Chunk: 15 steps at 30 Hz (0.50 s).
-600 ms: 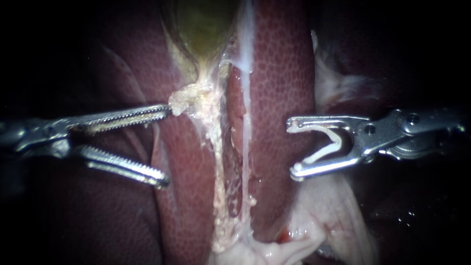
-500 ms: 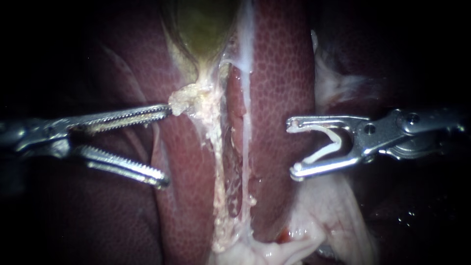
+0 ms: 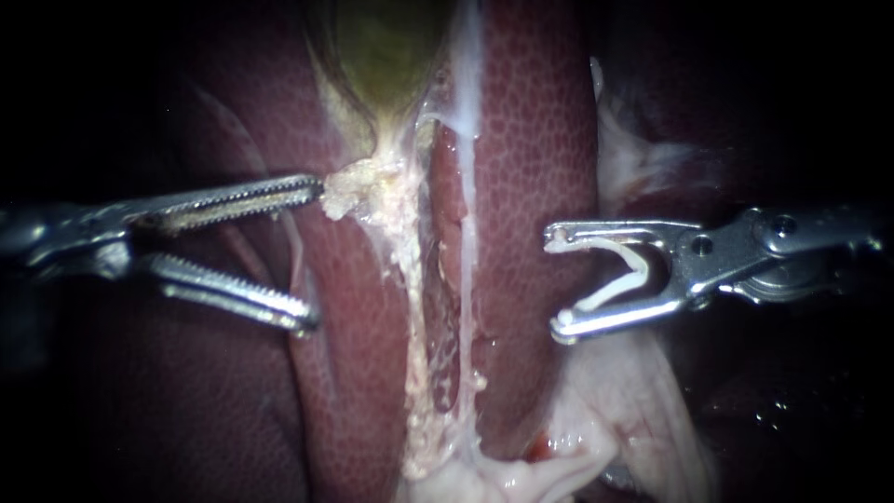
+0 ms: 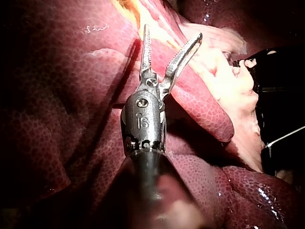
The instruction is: Grabbing gallbladder
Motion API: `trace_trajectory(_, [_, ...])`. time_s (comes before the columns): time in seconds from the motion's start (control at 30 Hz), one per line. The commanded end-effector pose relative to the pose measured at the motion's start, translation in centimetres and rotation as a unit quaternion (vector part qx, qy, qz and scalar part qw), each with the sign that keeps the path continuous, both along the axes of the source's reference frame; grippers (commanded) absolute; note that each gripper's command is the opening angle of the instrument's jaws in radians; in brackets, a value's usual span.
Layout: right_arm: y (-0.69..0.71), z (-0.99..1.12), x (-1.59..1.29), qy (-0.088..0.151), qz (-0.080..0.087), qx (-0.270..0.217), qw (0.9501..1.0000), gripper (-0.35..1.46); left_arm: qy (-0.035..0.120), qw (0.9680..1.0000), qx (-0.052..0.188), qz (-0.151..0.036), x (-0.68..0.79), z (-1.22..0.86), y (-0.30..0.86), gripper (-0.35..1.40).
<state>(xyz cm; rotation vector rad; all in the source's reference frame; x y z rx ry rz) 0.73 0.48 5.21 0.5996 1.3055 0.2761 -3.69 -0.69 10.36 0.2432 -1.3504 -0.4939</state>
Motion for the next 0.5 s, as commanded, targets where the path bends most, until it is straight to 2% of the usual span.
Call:
trace_trajectory(0.03, [0.0, 0.0, 0.0, 0.0, 0.0, 0.0, 1.0, 0.57, 0.001, 1.0, 0.0, -0.001, -0.01, 0.04, 0.02, 0.71])
trace_trajectory(0.3, [0.0, 0.0, 0.0, 0.0, 0.0, 0.0, 1.0, 0.57, -0.001, 0.9999, -0.012, -0.002, -0.16, 0.11, 0.25, 0.71])
trace_trajectory(0.5, [0.0, 0.0, 0.0, 0.0, 0.0, 0.0, 1.0, 0.57, -0.001, 0.9999, -0.013, -0.002, -0.22, 0.28, 0.29, 0.71])
